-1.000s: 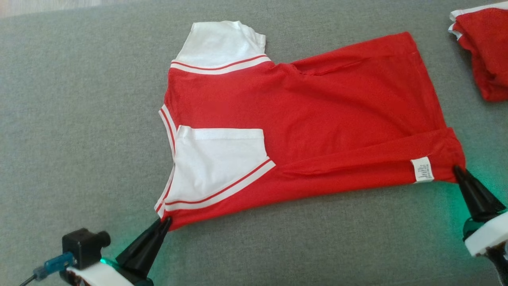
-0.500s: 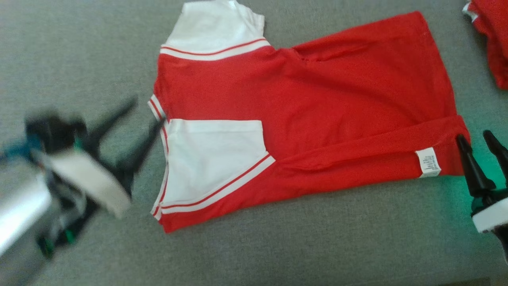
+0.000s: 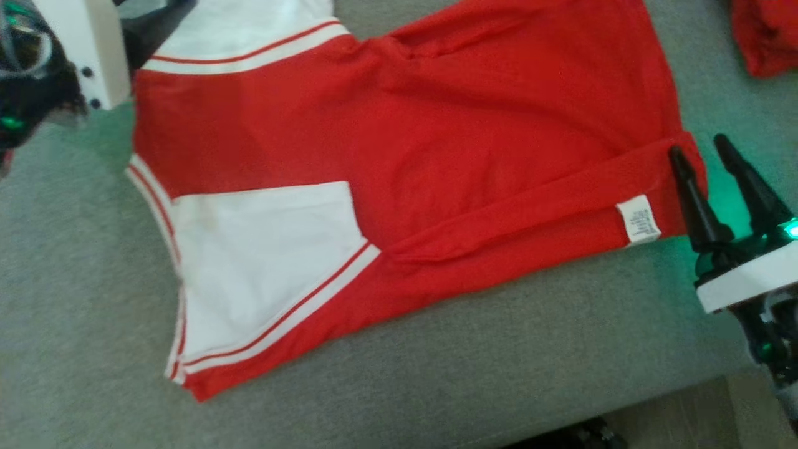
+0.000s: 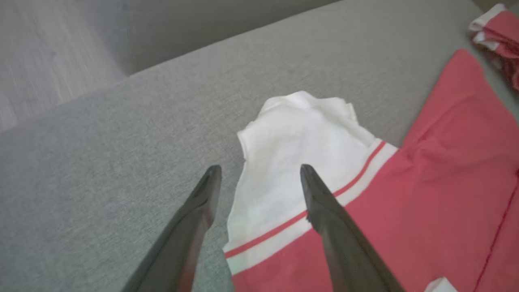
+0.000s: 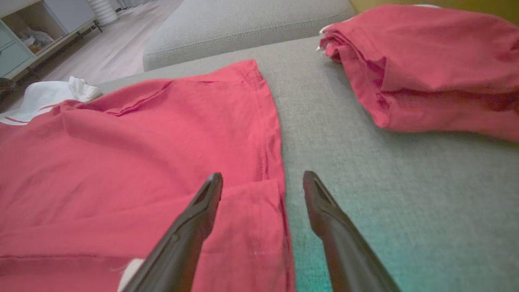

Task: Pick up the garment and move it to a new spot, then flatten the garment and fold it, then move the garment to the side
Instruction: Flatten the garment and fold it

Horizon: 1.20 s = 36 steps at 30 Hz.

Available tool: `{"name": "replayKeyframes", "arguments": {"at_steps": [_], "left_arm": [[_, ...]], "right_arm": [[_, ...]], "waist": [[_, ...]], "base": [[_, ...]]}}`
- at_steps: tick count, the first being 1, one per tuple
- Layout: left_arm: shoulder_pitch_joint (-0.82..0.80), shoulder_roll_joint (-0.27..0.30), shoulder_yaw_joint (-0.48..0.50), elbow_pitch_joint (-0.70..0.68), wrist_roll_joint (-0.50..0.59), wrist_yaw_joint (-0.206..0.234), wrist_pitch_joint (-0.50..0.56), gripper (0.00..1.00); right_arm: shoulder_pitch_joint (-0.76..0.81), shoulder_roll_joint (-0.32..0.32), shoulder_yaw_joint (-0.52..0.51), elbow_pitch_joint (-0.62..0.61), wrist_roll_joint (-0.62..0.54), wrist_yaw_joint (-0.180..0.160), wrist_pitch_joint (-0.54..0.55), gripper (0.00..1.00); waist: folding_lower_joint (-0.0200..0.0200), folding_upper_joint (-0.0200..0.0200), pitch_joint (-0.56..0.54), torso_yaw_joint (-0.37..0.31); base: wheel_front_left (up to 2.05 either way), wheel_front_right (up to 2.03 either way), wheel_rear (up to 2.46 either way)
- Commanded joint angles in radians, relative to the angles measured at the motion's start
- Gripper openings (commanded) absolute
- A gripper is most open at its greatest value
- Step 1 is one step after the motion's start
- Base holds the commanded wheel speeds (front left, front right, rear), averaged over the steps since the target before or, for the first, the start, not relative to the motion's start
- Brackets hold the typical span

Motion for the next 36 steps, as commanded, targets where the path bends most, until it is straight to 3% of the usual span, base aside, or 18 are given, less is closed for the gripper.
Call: {"name": "replayKeyframes", "arguments": {"at_steps": [1, 11, 22, 25, 26, 27, 34, 35, 36], "left_arm": [[-0.047, 0.046, 0.044, -0.005, 0.006, -0.002, 0.011, 1.00], [-0.076, 0.015, 0.075, 0.028, -0.071, -0.030, 0.036, 1.00], [-0.122, 0.000, 0.064, 0.007, -0.053, -0.045, 0.051, 0.97], [-0.130, 0.002, 0.061, 0.004, -0.044, -0.050, 0.049, 0.84], [-0.132, 0.001, 0.060, 0.003, -0.042, -0.052, 0.047, 0.65], [-0.133, 0.002, 0.059, 0.001, -0.037, -0.054, 0.044, 0.52], [-0.143, -0.004, 0.057, 0.001, -0.014, -0.069, 0.004, 0.31], [-0.145, -0.006, 0.056, 0.001, -0.011, -0.072, -0.003, 0.18], [-0.147, -0.009, 0.055, 0.002, -0.010, -0.075, -0.009, 0.00]], "right_arm": [[0.004, -0.020, 0.011, -0.017, -0.004, 0.007, -0.016, 1.00], [-0.018, 0.000, 0.016, 0.045, -0.002, 0.007, -0.063, 1.00], [-0.045, 0.017, 0.013, 0.082, -0.016, 0.007, -0.084, 1.00], [-0.047, 0.021, 0.015, 0.088, -0.019, 0.007, -0.085, 1.00], [-0.048, 0.023, 0.015, 0.090, -0.020, 0.007, -0.085, 1.00], [-0.049, 0.024, 0.016, 0.091, -0.021, 0.007, -0.085, 1.00], [-0.059, 0.025, 0.022, 0.096, -0.024, 0.007, -0.083, 1.00], [-0.060, 0.025, 0.022, 0.096, -0.025, 0.007, -0.082, 1.00], [-0.061, 0.024, 0.022, 0.096, -0.025, 0.007, -0.082, 1.00]], "waist": [[-0.0002, 0.0000, 0.025, -0.032], [-0.0002, 0.0000, 0.048, -0.068], [-0.0002, 0.0000, 0.057, -0.086], [-0.0002, 0.0000, 0.057, -0.085], [-0.0002, 0.0000, 0.057, -0.084], [-0.0002, 0.0000, 0.057, -0.083], [-0.0002, 0.0000, 0.056, -0.076], [-0.0002, 0.0000, 0.056, -0.074], [-0.0002, 0.0000, 0.055, -0.073]], "base": [[0.00, 0.00, 0.00], [0.00, 0.00, 0.00], [0.00, 0.00, 0.00], [0.00, 0.00, 0.00], [0.00, 0.00, 0.00], [0.00, 0.00, 0.00], [0.00, 0.00, 0.00], [0.00, 0.00, 0.00], [0.00, 0.00, 0.00]]}}
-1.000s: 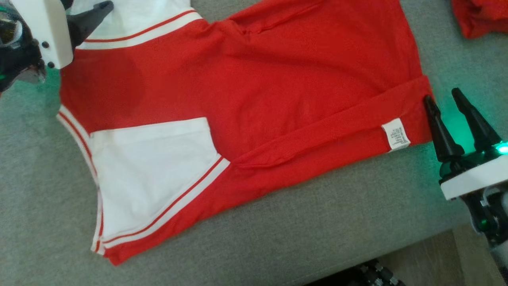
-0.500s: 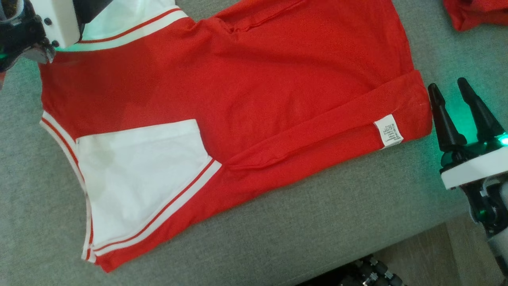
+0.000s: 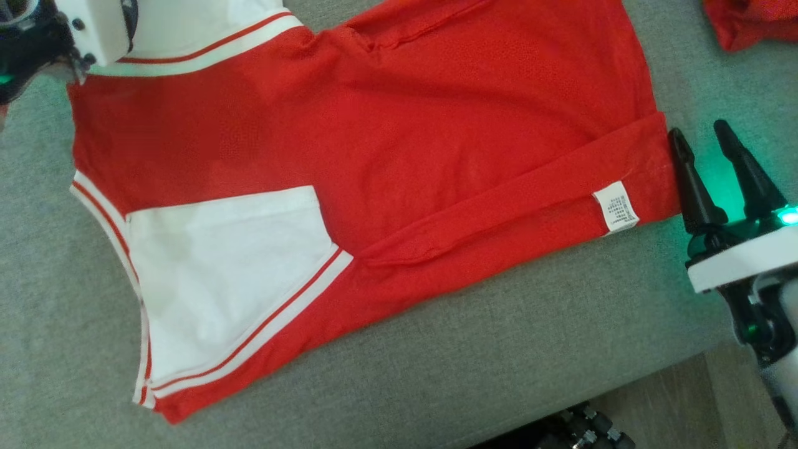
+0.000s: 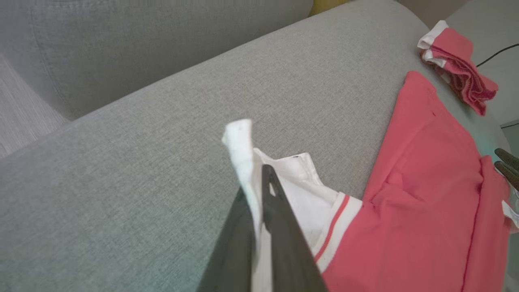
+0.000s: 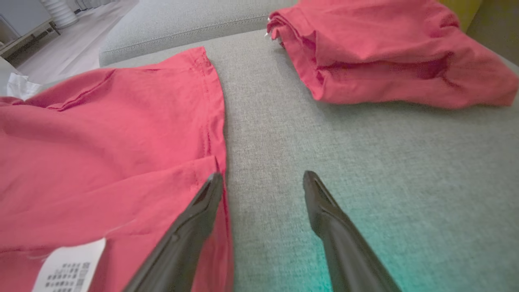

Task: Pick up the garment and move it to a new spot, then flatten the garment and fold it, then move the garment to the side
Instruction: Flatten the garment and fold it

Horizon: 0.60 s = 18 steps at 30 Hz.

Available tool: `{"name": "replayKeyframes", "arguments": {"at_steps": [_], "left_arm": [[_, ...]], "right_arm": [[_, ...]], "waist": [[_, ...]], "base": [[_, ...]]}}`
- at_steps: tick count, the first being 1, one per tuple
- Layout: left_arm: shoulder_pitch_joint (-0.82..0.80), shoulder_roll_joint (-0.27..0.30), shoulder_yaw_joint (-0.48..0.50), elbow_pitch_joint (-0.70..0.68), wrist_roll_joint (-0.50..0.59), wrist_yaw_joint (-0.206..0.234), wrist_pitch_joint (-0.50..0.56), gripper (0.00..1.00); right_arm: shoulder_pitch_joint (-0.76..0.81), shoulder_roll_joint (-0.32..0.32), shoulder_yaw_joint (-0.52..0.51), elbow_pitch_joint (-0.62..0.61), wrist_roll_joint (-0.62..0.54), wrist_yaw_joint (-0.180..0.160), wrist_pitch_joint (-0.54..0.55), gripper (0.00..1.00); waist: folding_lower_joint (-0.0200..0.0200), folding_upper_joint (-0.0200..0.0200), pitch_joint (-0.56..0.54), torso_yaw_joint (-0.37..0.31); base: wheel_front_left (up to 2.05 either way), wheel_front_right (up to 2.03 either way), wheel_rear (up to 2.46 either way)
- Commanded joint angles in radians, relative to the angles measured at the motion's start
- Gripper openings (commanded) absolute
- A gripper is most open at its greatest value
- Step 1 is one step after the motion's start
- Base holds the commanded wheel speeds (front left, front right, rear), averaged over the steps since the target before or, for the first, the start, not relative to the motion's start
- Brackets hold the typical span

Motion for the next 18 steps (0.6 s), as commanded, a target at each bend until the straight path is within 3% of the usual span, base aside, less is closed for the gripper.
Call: {"name": "replayKeyframes", "arguments": {"at_steps": [1, 12, 18], "left_arm": [[-0.061, 0.027, 0.042, -0.023, 0.018, -0.006, -0.012, 0.00], [-0.091, 0.009, 0.004, -0.029, 0.045, -0.024, -0.080, 0.00], [-0.100, 0.021, -0.048, -0.071, 0.040, -0.025, -0.102, 0.00]], "right_arm": [[0.010, -0.025, 0.007, -0.017, -0.010, 0.007, -0.010, 1.00], [-0.016, -0.033, 0.024, -0.048, -0.008, 0.007, 0.000, 1.00], [-0.135, -0.060, 0.082, -0.071, 0.030, 0.007, 0.095, 1.00]], "waist": [[0.0000, 0.0000, -0.001, 0.002], [0.0000, 0.0000, -0.007, 0.017], [0.0000, 0.0000, -0.018, 0.036]], "base": [[0.00, 0.00, 0.00], [0.00, 0.00, 0.00], [0.00, 0.00, 0.00]]}}
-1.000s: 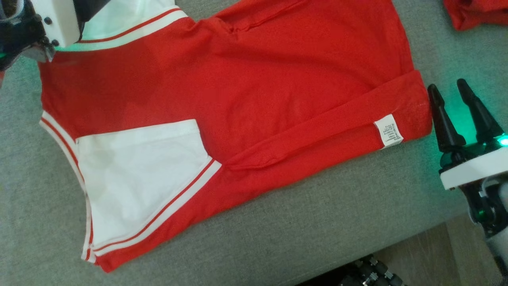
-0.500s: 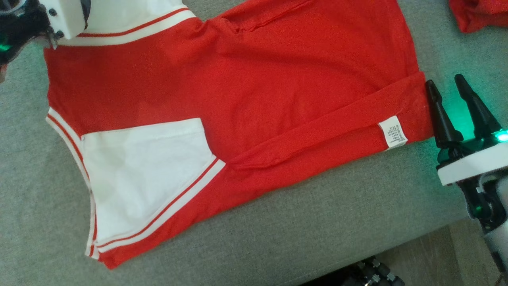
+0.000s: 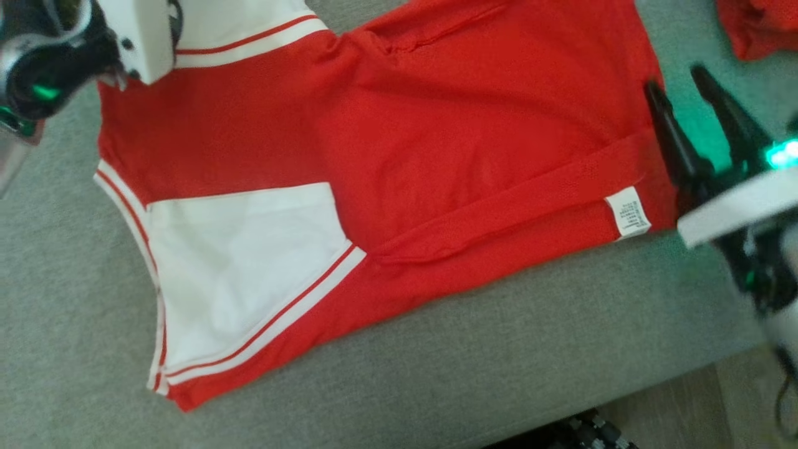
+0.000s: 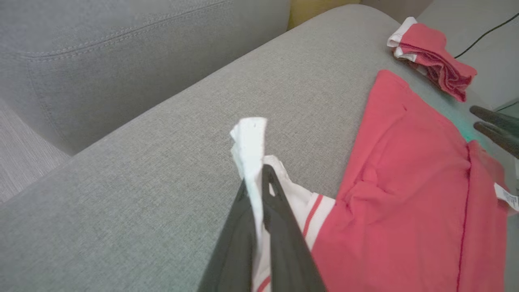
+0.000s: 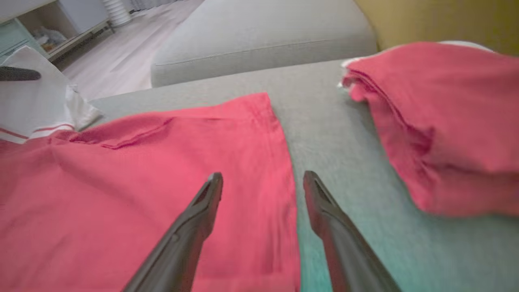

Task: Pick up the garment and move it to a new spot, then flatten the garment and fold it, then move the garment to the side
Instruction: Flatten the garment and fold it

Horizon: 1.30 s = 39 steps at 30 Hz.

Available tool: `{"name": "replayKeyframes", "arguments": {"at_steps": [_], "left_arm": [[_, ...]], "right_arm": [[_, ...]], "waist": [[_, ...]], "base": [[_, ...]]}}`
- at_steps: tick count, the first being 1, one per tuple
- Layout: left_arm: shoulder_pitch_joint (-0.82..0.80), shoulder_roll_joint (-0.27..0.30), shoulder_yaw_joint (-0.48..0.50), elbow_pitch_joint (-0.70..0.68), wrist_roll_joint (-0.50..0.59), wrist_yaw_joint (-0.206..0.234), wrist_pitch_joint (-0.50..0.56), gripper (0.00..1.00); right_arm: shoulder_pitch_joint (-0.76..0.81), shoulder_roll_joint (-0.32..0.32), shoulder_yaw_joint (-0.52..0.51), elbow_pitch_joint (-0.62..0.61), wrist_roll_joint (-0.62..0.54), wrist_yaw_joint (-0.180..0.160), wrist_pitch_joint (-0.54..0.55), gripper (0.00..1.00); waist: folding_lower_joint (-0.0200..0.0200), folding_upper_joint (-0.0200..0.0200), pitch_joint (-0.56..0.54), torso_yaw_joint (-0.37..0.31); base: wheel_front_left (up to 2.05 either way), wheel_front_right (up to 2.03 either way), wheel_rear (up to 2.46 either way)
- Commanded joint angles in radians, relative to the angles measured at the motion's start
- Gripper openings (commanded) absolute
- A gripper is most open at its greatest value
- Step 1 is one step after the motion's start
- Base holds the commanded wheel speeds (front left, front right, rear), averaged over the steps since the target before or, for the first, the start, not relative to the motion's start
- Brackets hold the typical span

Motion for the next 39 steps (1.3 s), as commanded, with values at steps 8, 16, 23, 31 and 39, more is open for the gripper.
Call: {"name": "replayKeyframes", "arguments": {"at_steps": [8, 16, 23, 31, 39], "left_arm": [[-0.118, 0.042, -0.016, -0.074, 0.003, -0.006, -0.072, 0.00], [-0.176, 0.033, -0.077, -0.079, -0.011, -0.006, -0.147, 0.00], [-0.222, 0.033, -0.134, -0.070, -0.032, -0.006, -0.188, 0.00], [-0.257, 0.032, -0.188, -0.053, -0.058, -0.006, -0.221, 0.00], [-0.291, 0.069, -0.247, -0.038, -0.059, -0.006, -0.288, 0.00]], "right_arm": [[-0.276, -0.101, 0.101, 0.087, 0.089, 0.007, 0.220, 1.00], [-0.475, -0.084, 0.192, 0.265, 0.126, 0.007, 0.288, 1.00], [-0.597, -0.090, 0.289, 0.385, 0.112, 0.007, 0.323, 1.00], [-0.665, -0.090, 0.382, 0.450, 0.115, 0.007, 0.343, 0.74], [-0.709, -0.117, 0.441, 0.436, 0.192, 0.007, 0.325, 0.00]], "waist": [[0.0000, 0.0000, 0.024, 0.066], [0.0000, 0.0000, 0.053, 0.109], [0.0000, 0.0000, 0.070, 0.130], [0.0000, 0.0000, 0.080, 0.140], [0.0000, 0.0000, 0.074, 0.129]], "base": [[0.00, 0.00, 0.00], [0.00, 0.00, 0.00], [0.00, 0.00, 0.00], [0.00, 0.00, 0.00], [0.00, 0.00, 0.00]]}}
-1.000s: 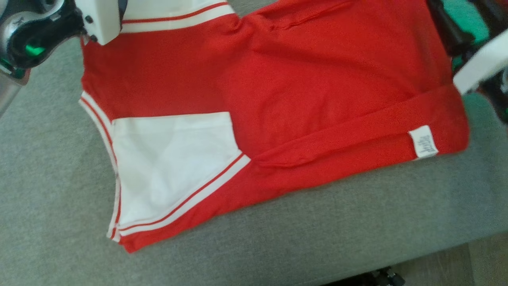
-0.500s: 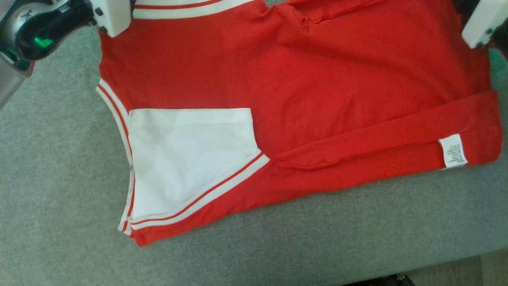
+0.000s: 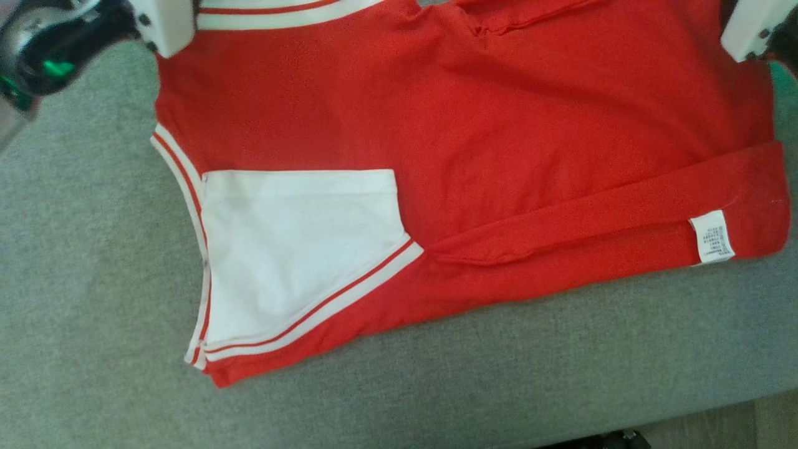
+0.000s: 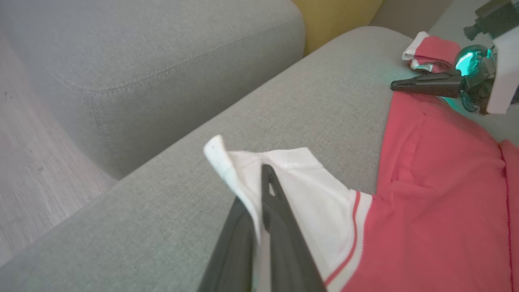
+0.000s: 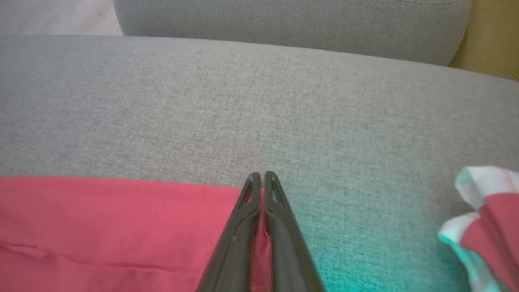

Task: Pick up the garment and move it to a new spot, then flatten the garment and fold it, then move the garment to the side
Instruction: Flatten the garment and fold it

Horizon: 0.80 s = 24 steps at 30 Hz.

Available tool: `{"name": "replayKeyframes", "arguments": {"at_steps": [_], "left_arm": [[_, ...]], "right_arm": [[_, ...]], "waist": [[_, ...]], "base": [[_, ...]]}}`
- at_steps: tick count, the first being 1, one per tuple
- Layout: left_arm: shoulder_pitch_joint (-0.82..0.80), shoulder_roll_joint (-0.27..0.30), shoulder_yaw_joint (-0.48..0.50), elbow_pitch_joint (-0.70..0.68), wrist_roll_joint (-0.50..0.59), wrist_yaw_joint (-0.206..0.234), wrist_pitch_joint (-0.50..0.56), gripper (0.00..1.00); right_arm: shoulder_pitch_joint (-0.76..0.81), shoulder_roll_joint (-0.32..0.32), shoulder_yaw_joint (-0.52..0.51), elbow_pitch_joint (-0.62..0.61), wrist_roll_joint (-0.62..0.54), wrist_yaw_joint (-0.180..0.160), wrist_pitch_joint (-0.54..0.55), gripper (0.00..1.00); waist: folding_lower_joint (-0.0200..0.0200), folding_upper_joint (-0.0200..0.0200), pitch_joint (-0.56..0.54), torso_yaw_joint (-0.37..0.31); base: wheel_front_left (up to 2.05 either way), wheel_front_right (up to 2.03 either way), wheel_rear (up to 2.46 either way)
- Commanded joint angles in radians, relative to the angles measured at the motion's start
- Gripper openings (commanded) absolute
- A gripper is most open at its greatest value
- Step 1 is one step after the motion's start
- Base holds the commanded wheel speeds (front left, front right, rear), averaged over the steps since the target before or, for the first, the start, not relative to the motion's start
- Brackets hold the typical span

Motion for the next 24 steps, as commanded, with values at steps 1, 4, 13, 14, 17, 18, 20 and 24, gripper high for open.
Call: {"name": "replayKeyframes", "arguments": {"at_steps": [1, 4, 13, 14, 17, 18, 20, 24], "left_arm": [[-0.076, 0.046, 0.038, -0.011, 0.015, -0.006, -0.026, 0.00], [-0.097, 0.057, 0.020, -0.007, 0.038, -0.006, -0.068, 0.00], [-0.185, 0.072, -0.014, -0.002, 0.114, -0.006, -0.259, 0.00], [-0.191, 0.076, -0.017, -0.004, 0.117, -0.006, -0.284, 0.00], [-0.191, 0.099, -0.028, -0.034, 0.114, -0.006, -0.339, 0.00], [-0.186, 0.110, -0.032, -0.051, 0.113, -0.006, -0.351, 0.00], [-0.167, 0.137, -0.039, -0.095, 0.117, -0.006, -0.370, 0.00], [-0.102, 0.205, -0.046, -0.199, 0.143, -0.006, -0.406, 0.00]], "right_arm": [[0.004, -0.036, 0.003, -0.016, 0.015, 0.007, -0.023, 0.00], [-0.015, -0.048, -0.004, -0.028, 0.038, 0.007, -0.067, 0.00], [-0.057, -0.089, -0.056, -0.056, 0.076, 0.007, -0.273, 0.00], [-0.053, -0.095, -0.058, -0.057, 0.081, 0.007, -0.286, 0.00], [-0.018, -0.110, -0.060, -0.069, 0.107, 0.007, -0.310, 0.00], [-0.002, -0.119, -0.058, -0.073, 0.113, 0.007, -0.315, 0.00], [0.030, -0.137, -0.056, -0.079, 0.122, 0.007, -0.329, 0.00], [0.102, -0.164, -0.056, -0.085, 0.135, 0.007, -0.358, 0.00]], "waist": [[0.0000, 0.0000, 0.000, -0.003], [0.0000, 0.0000, 0.003, -0.009], [0.0000, 0.0000, 0.003, -0.015], [0.0000, 0.0000, 0.000, -0.014], [0.0000, 0.0000, -0.013, -0.013], [0.0000, 0.0000, -0.017, -0.012], [0.0000, 0.0000, -0.027, -0.009], [0.0000, 0.0000, -0.046, 0.001]], "base": [[0.00, 0.00, 0.00], [0.00, 0.00, 0.00], [0.00, 0.00, 0.00], [0.00, 0.00, 0.00], [0.00, 0.00, 0.00], [0.00, 0.00, 0.00], [0.00, 0.00, 0.00], [0.00, 0.00, 0.00]]}}
